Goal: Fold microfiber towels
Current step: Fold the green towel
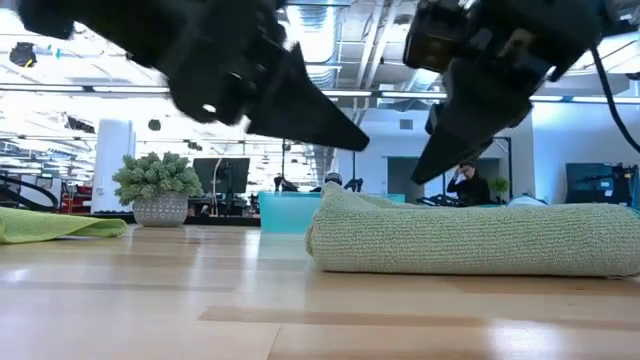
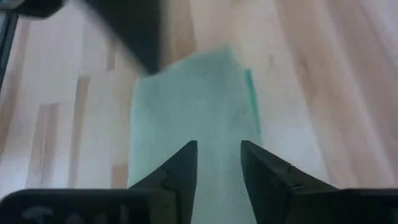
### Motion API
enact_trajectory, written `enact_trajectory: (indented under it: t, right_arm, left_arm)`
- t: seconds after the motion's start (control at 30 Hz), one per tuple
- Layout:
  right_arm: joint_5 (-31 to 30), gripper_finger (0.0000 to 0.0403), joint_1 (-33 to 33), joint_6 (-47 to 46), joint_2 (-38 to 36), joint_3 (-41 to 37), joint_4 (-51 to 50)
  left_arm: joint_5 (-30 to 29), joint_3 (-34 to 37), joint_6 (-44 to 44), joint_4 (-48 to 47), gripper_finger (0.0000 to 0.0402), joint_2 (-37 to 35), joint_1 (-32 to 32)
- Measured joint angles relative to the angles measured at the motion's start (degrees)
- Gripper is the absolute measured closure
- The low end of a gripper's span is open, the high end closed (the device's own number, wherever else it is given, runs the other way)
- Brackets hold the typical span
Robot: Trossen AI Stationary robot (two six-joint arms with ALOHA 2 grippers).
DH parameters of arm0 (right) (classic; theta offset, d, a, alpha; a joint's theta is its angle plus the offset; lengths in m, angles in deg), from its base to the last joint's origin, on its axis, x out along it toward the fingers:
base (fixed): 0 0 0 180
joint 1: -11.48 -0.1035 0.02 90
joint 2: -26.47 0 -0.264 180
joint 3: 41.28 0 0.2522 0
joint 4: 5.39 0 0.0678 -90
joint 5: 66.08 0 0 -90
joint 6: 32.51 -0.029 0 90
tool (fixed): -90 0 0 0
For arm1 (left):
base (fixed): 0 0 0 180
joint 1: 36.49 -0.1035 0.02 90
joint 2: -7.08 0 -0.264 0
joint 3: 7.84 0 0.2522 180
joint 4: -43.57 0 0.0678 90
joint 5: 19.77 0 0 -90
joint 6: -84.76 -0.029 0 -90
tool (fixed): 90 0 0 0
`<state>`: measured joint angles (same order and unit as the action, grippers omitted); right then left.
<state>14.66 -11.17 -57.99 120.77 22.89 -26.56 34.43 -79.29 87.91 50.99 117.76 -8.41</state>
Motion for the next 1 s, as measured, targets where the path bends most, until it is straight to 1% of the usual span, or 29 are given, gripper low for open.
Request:
enact_trajectory:
  t: [0.07, 0.2, 0.33, 0.47, 0.53, 0.63, 0.73, 0.83, 0.9, 1.0]
  right_arm:
    - [0.0, 0.0280, -1.6, 0.4, 0.1, 0.0, -0.9]
    - [-0.7, 0.0318, -4.0, -0.1, 0.7, -0.8, -2.7]
    - [-2.5, 0.0351, -4.3, -2.7, 0.7, -4.2, 0.3]
    - [-1.7, 0.0376, -3.5, -4.7, 0.7, -6.9, 3.5]
    - [-1.0, 0.0385, -3.5, -4.7, 0.7, -6.9, 3.3]
    - [-0.7, 0.0392, -3.8, -4.6, 0.0, -6.6, 2.9]
    - [-1.0, 0.0392, -4.7, -4.5, -1.8, -6.5, 2.8]
    - [-3.2, 0.0384, -5.5, -4.1, -3.4, -6.5, 2.7]
    - [-4.1, 0.0380, -5.7, -4.6, -3.8, -6.4, 2.3]
    - [-5.1, 0.0379, -5.3, -7.5, -3.2, -6.4, -0.9]
  left_arm:
    - [1.4, 1.0, 2.4, 0.0, 0.0401, 0.0, -1.3]
    - [1.6, 3.8, 5.6, -0.3, 0.0401, 0.0, -3.2]
    - [1.6, 6.5, 7.7, -0.3, 0.0402, 0.0, -5.2]
    - [1.0, 7.6, 7.1, -0.3, 0.0402, 0.0, -6.3]
    - [-0.7, 7.6, 5.3, -0.4, 0.0402, -0.4, -6.3]
    - [-2.5, 7.6, 4.3, -0.4, 0.0401, -2.7, -5.2]
    - [-2.4, 7.6, 3.1, 0.8, 0.0402, -5.1, -3.7]
    - [1.0, 7.6, 1.8, 3.6, 0.0402, -5.3, -3.1]
    - [4.2, 7.5, 2.1, 6.4, 0.0402, -3.9, -3.4]
    - [5.1, 7.6, 2.1, 7.1, 0.0401, -0.4, -4.0]
